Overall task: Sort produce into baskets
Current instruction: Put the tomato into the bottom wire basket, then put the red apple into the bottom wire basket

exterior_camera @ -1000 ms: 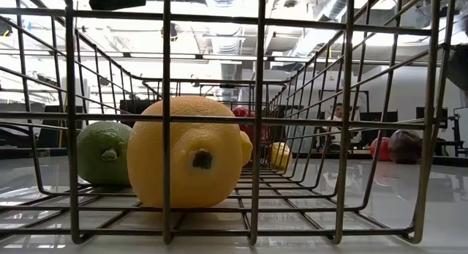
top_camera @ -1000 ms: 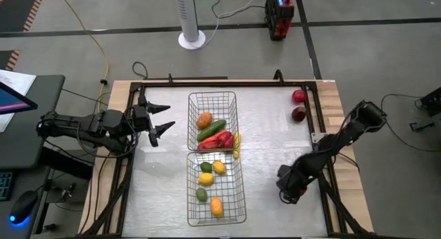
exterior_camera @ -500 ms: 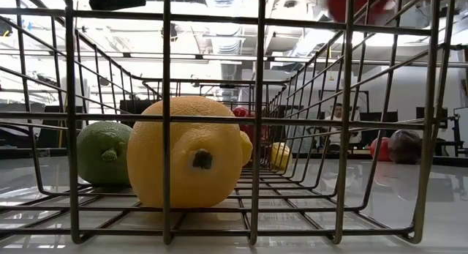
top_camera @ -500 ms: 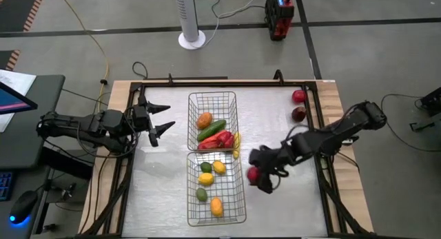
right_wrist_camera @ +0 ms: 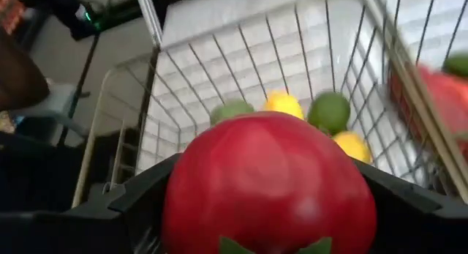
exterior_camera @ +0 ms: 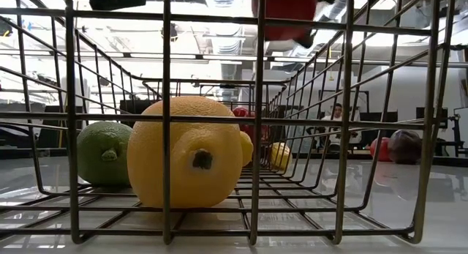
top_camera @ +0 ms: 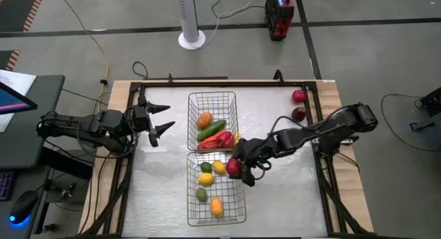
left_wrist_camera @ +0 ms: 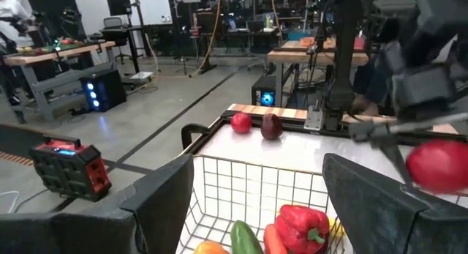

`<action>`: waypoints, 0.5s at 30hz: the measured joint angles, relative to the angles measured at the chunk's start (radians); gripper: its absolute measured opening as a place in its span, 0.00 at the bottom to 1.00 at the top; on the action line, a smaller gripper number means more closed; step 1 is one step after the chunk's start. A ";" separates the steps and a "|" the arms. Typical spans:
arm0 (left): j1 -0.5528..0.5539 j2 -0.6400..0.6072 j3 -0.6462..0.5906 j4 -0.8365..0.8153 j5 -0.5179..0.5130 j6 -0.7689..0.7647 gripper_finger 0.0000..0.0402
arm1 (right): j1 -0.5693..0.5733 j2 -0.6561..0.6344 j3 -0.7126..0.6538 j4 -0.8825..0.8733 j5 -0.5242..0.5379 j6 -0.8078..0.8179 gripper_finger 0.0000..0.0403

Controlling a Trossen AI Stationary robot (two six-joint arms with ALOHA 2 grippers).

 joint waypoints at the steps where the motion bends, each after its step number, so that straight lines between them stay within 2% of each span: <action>1: 0.000 -0.001 0.000 -0.001 0.000 0.000 0.73 | -0.005 0.015 0.009 0.012 -0.024 0.000 0.93; 5: 0.000 -0.003 0.000 0.000 0.000 0.000 0.73 | -0.023 0.075 0.064 -0.044 -0.085 -0.003 0.98; 8: 0.000 0.001 0.000 0.002 0.000 0.000 0.73 | -0.033 0.101 0.141 -0.240 -0.082 -0.024 0.98; 12: 0.000 0.002 0.000 -0.001 0.000 0.000 0.73 | -0.045 0.099 0.216 -0.504 0.021 -0.061 0.97; 15: 0.000 0.003 0.000 -0.001 0.000 0.000 0.73 | -0.043 0.067 0.220 -0.582 0.115 -0.076 0.97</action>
